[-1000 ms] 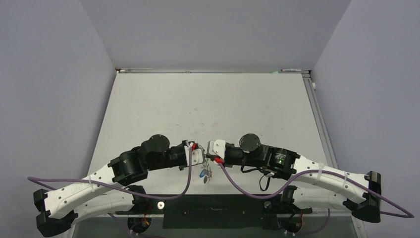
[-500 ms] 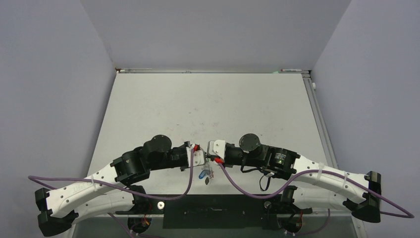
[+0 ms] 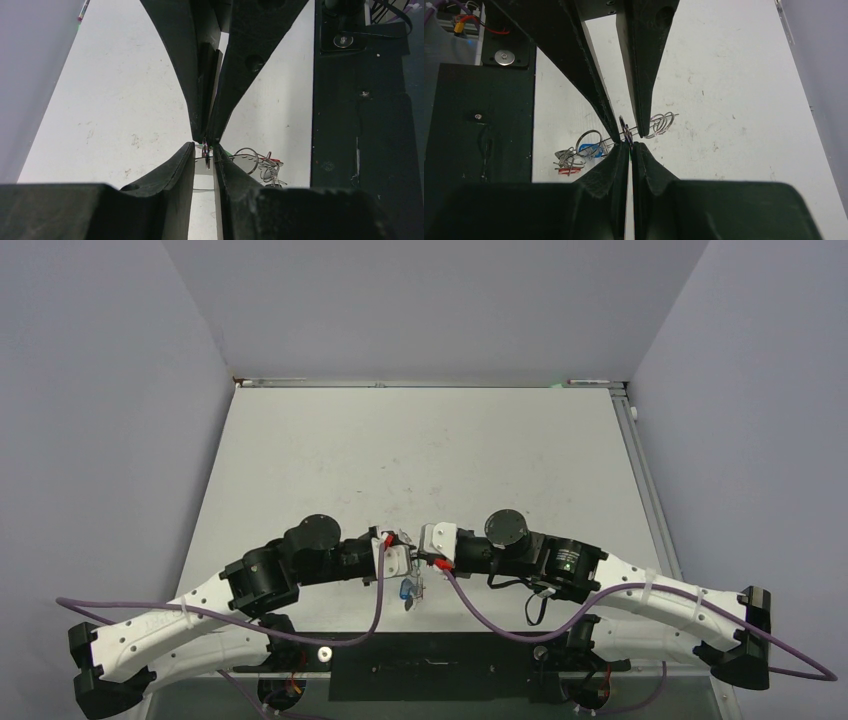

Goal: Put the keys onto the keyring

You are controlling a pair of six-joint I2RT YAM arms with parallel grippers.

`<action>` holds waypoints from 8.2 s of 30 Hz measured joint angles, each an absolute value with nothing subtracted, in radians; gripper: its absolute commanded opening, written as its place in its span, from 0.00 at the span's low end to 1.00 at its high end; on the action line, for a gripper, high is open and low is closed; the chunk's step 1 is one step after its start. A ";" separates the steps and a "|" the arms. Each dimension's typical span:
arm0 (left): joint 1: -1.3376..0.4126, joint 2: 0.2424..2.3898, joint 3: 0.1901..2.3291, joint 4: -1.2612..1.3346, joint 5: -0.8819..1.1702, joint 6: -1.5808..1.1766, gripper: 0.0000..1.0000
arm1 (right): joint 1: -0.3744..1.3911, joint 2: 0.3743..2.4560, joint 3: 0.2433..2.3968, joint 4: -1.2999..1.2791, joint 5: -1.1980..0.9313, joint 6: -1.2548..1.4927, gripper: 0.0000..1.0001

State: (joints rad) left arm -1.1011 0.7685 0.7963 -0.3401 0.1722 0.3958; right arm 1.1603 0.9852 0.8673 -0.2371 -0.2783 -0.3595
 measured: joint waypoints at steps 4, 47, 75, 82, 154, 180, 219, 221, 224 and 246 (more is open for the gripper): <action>-1.101 0.770 0.796 -0.339 0.187 0.397 0.08 | 1.160 0.981 0.867 -0.239 -0.278 -0.360 0.05; -1.105 0.519 0.566 0.053 0.192 0.165 0.00 | 1.160 0.706 0.723 0.063 -0.300 -0.277 0.35; -1.105 0.413 0.413 0.312 0.157 0.024 0.00 | 1.160 0.880 0.723 0.142 -0.424 -0.211 0.09; -1.104 0.402 0.402 0.346 0.157 0.017 0.00 | 1.160 0.876 0.723 0.144 -0.427 -0.199 0.16; -1.103 0.402 0.403 0.484 0.402 -0.042 0.00 | 1.160 0.897 0.847 0.112 -0.657 -0.186 0.05; -1.104 0.370 0.565 0.130 0.344 0.088 0.42 | 1.160 0.921 0.847 0.042 -0.577 -0.224 0.05; -1.103 0.753 0.981 -0.573 0.364 0.303 0.20 | 1.160 0.954 0.945 -0.263 -0.539 -0.329 0.05; -1.103 0.753 0.981 -0.573 0.364 0.303 0.21 | 1.160 0.954 0.945 -0.263 -0.539 -0.329 0.05; -1.104 0.753 0.981 -0.573 0.364 0.304 0.30 | 1.160 0.955 0.945 -0.263 -0.539 -0.329 0.05; -1.103 0.741 0.963 -0.539 0.363 0.302 0.16 | 1.160 0.963 0.945 -0.263 -0.539 -0.330 0.05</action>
